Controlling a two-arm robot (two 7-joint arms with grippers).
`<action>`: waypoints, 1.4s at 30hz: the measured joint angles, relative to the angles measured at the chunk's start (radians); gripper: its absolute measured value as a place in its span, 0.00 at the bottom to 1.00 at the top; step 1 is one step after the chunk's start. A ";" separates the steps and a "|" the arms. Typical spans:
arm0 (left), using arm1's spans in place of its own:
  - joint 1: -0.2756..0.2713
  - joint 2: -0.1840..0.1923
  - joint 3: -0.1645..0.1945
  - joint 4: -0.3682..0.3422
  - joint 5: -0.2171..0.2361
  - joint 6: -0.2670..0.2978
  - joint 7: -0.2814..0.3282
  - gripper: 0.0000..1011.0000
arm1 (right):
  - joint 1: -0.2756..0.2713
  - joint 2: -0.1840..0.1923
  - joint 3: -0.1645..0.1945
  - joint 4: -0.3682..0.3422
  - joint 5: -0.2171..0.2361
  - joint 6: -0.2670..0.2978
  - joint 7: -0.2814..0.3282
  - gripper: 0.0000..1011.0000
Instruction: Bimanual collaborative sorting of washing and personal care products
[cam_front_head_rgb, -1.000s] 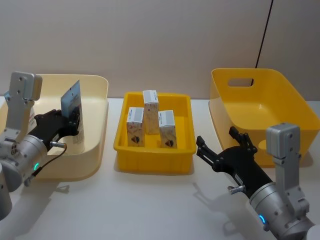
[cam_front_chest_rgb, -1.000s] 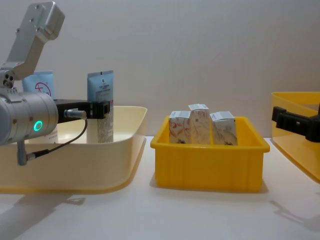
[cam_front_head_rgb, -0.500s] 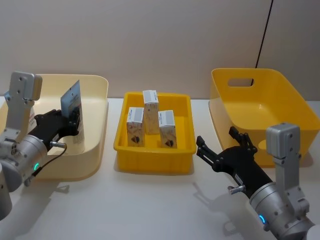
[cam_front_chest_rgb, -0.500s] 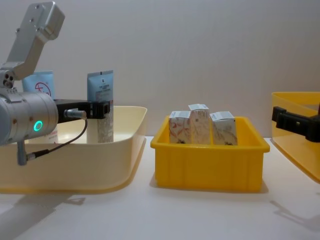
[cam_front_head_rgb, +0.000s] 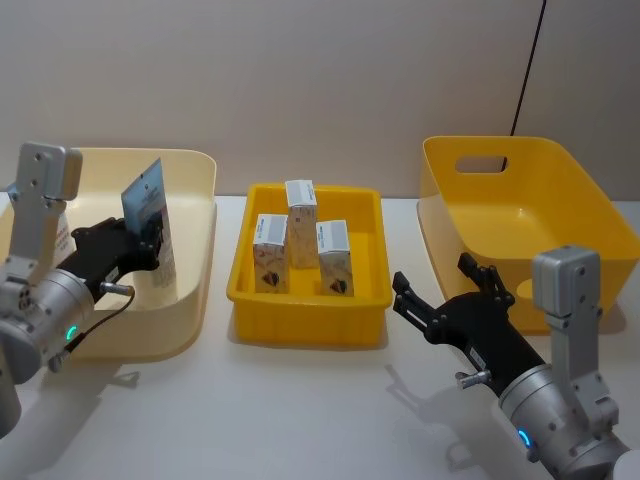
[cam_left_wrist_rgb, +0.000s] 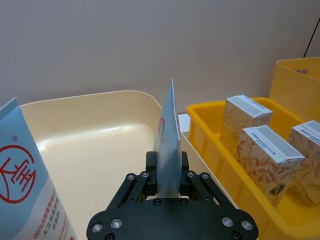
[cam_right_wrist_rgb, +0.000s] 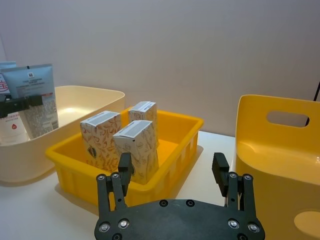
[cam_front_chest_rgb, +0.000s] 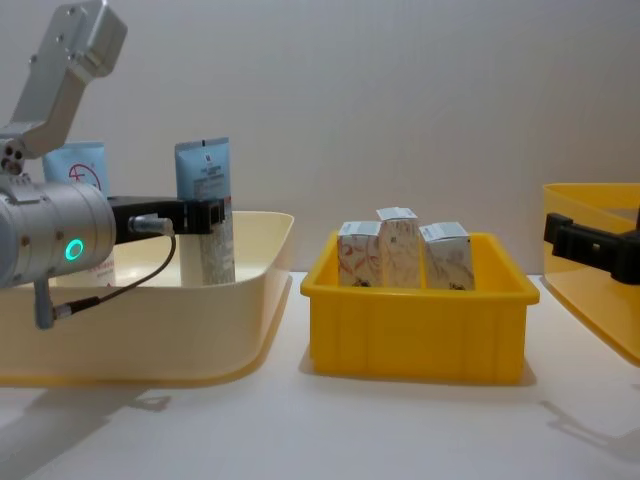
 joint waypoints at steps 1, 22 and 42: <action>0.000 0.000 -0.003 -0.001 -0.003 -0.004 -0.006 0.24 | 0.000 0.000 0.000 0.000 0.000 0.000 0.000 0.99; -0.017 0.035 -0.041 -0.075 -0.066 -0.057 -0.123 0.24 | 0.000 0.000 0.000 0.000 0.000 0.000 0.000 0.99; -0.042 0.098 -0.054 -0.165 -0.200 -0.108 -0.352 0.24 | 0.000 0.000 0.000 0.000 0.000 0.000 0.000 0.99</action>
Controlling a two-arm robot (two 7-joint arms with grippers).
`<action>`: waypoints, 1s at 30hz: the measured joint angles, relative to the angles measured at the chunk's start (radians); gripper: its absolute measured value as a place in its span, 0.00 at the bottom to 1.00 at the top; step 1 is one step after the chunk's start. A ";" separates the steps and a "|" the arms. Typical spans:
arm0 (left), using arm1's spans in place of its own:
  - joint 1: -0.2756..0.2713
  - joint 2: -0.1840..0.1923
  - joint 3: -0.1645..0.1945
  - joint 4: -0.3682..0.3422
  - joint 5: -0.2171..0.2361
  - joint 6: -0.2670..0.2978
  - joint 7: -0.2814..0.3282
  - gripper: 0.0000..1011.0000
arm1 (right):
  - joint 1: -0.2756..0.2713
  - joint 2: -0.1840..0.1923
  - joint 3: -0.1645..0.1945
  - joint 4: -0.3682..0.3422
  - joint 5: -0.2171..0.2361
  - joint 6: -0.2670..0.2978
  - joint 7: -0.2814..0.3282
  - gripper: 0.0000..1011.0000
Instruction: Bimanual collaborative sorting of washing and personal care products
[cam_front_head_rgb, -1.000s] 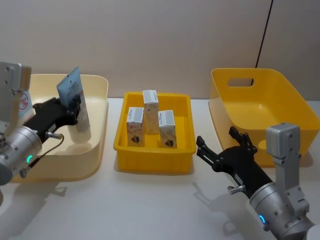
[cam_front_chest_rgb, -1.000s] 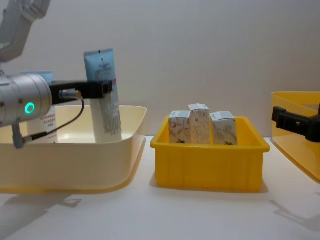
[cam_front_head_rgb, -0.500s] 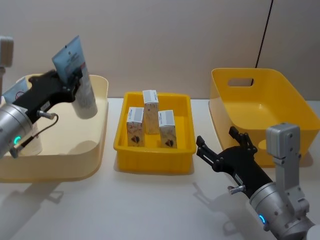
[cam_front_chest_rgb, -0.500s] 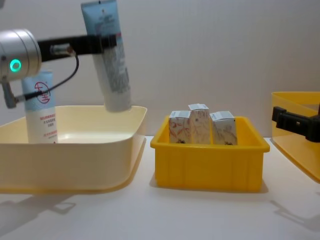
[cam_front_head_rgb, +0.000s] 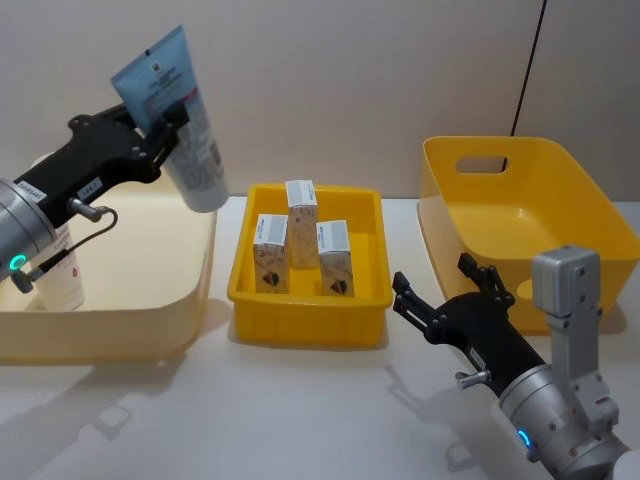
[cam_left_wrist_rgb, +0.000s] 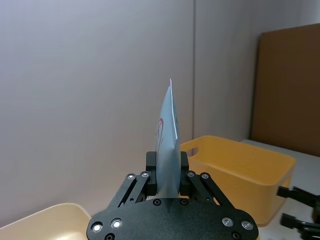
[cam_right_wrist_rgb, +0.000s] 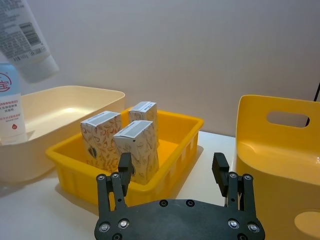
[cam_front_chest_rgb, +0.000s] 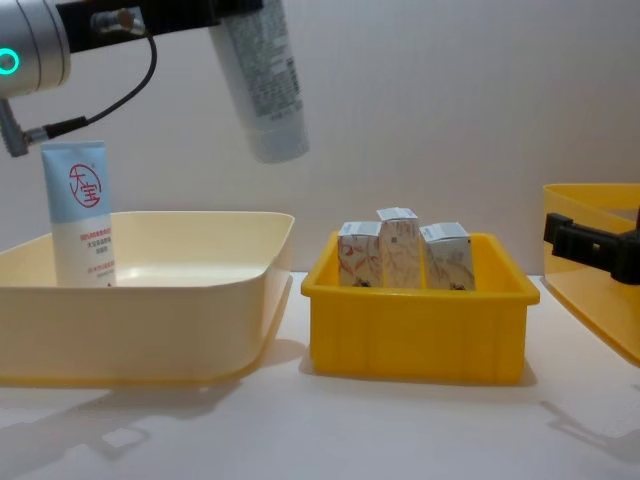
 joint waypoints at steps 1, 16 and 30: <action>-0.002 0.004 0.003 -0.003 -0.010 -0.002 -0.018 0.24 | 0.000 0.000 0.000 0.000 0.000 0.000 0.000 0.99; -0.021 0.011 0.052 0.008 -0.102 -0.010 -0.189 0.24 | 0.000 0.000 0.000 0.000 0.000 0.000 0.000 0.99; -0.062 -0.027 0.141 0.087 -0.169 -0.012 -0.354 0.24 | 0.000 0.000 0.000 0.000 0.000 0.000 0.000 0.99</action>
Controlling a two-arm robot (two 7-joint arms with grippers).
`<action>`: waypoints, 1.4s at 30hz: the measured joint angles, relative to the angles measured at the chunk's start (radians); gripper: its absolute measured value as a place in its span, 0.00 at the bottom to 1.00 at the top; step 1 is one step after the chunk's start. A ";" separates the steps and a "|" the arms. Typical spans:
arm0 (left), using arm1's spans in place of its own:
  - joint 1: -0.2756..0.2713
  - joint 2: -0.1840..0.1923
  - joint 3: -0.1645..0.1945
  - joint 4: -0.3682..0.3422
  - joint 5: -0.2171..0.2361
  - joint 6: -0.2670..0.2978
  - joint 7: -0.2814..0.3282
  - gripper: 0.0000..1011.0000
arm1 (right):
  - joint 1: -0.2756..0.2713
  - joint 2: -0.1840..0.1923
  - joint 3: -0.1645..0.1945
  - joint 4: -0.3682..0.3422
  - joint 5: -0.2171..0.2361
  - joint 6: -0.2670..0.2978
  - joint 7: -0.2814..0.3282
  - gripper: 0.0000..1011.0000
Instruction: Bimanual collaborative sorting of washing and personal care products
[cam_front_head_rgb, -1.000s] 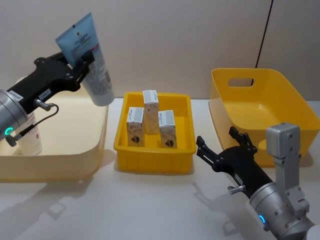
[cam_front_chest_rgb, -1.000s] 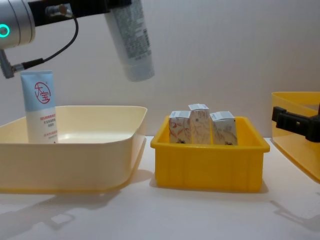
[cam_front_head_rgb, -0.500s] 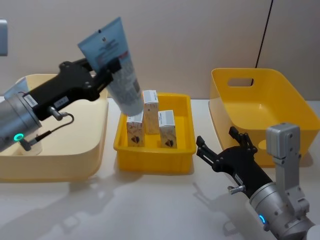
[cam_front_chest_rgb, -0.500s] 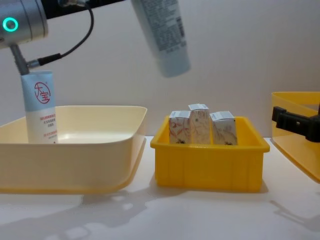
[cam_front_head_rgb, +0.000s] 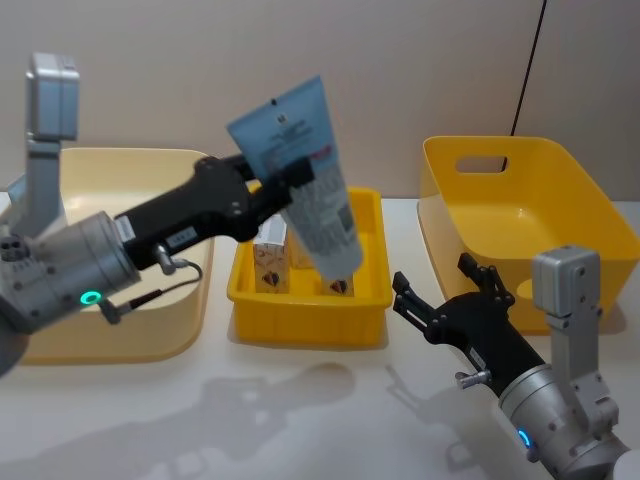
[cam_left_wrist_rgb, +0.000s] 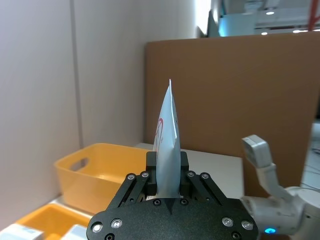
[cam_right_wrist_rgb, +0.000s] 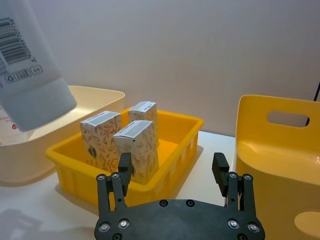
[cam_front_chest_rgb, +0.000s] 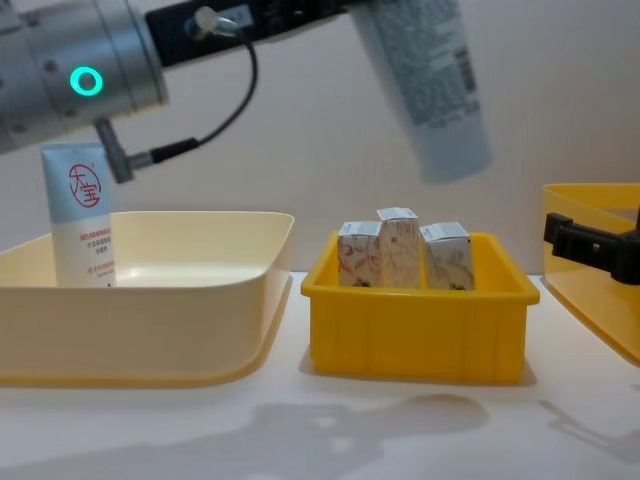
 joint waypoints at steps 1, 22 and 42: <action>-0.004 -0.004 0.007 0.009 -0.002 0.000 -0.008 0.24 | 0.000 0.000 0.000 0.000 0.000 0.000 0.000 0.99; -0.064 -0.066 0.108 0.132 -0.032 -0.011 -0.142 0.24 | -0.006 0.020 0.009 -0.010 0.028 -0.008 0.060 0.99; -0.075 -0.078 0.128 0.156 -0.036 -0.013 -0.167 0.24 | -0.110 0.204 0.096 -0.102 0.195 0.062 0.310 0.99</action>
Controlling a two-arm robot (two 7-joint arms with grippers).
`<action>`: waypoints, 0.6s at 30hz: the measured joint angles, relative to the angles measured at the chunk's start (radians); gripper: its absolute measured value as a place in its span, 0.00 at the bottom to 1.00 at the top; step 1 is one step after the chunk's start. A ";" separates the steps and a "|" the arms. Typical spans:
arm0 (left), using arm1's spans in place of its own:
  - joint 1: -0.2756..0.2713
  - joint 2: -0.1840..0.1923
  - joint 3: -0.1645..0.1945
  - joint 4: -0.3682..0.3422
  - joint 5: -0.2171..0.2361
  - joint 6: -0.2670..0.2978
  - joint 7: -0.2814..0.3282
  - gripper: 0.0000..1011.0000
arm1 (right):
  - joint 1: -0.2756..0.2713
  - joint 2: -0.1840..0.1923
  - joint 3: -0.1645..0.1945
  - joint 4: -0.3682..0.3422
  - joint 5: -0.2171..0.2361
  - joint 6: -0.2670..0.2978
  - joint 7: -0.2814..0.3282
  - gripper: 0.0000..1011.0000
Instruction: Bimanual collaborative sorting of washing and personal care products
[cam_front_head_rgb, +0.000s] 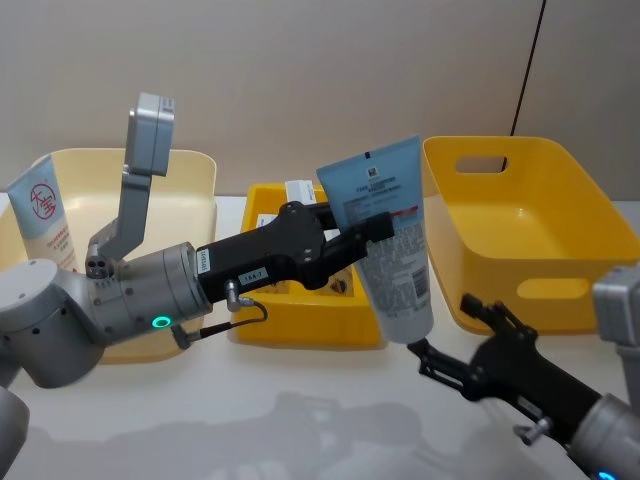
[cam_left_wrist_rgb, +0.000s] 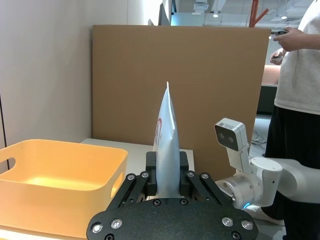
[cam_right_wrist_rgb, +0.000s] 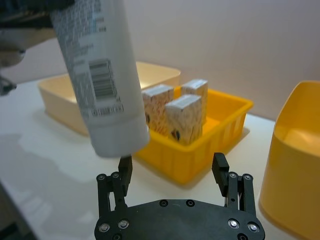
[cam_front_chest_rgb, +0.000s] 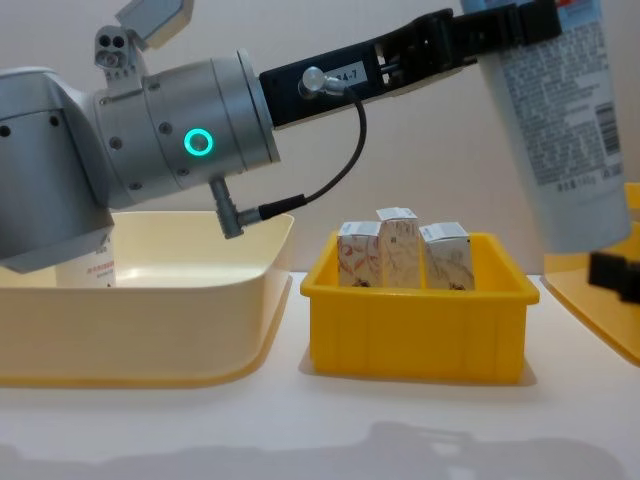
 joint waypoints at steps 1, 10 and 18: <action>0.000 0.000 0.000 0.001 0.000 0.000 -0.001 0.24 | 0.000 0.000 0.000 0.000 0.000 0.000 0.000 0.99; -0.002 -0.002 0.002 0.003 0.000 0.000 -0.003 0.24 | -0.097 0.123 0.054 -0.051 0.046 0.071 0.077 0.99; -0.003 -0.002 0.003 0.004 0.000 0.000 -0.005 0.24 | -0.140 0.184 0.078 -0.073 0.077 0.093 0.131 0.99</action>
